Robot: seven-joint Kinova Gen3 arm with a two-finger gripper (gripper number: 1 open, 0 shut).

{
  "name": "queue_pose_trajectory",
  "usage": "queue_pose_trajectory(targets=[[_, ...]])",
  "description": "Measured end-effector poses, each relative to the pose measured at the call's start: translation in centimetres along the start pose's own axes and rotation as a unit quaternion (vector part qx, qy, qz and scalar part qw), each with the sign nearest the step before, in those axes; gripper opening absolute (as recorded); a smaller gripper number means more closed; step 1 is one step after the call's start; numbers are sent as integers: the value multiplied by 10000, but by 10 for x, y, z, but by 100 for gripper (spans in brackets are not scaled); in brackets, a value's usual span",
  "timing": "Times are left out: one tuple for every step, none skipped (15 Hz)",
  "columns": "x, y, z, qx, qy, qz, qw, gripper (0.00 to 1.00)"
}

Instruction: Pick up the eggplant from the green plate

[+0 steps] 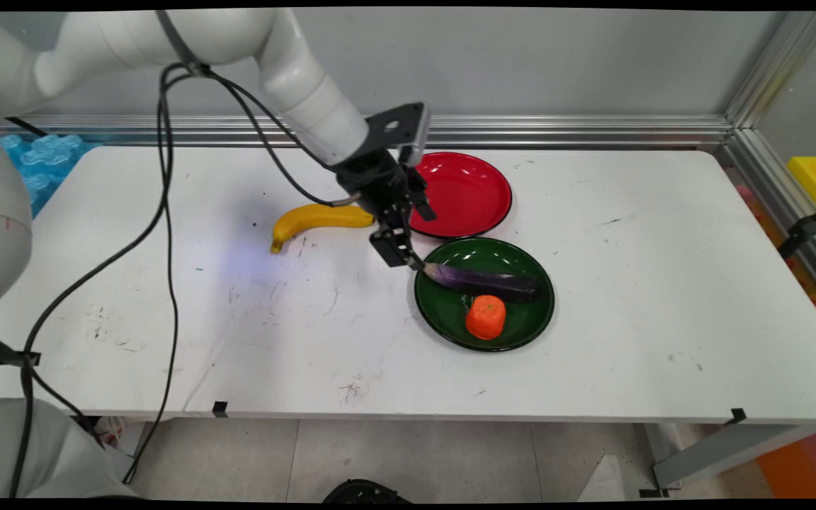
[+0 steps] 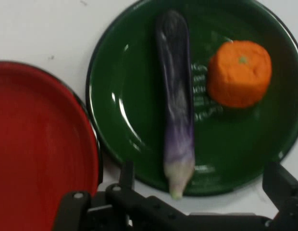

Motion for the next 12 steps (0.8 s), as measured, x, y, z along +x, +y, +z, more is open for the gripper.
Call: queue_pose_trajectory(targets=[[3,0,7,13,23,-6,10000,100],[5,0,14,21,38,-11,10000,100],[6,0,22,28,55,-16,10000,100],[7,-1,28,31,64,-21,10000,100],[8,-1,34,35,75,-23,10000,100],[8,-1,39,36,81,-26,10000,100],[8,-1,45,38,86,-28,10000,100],[8,-2,51,38,91,-30,9999,100],[7,-2,56,36,93,-33,9999,100],[7,-2,60,36,97,-39,9999,100],[7,-2,65,36,101,-43,9999,100],[6,-2,69,37,106,-49,9999,100]])
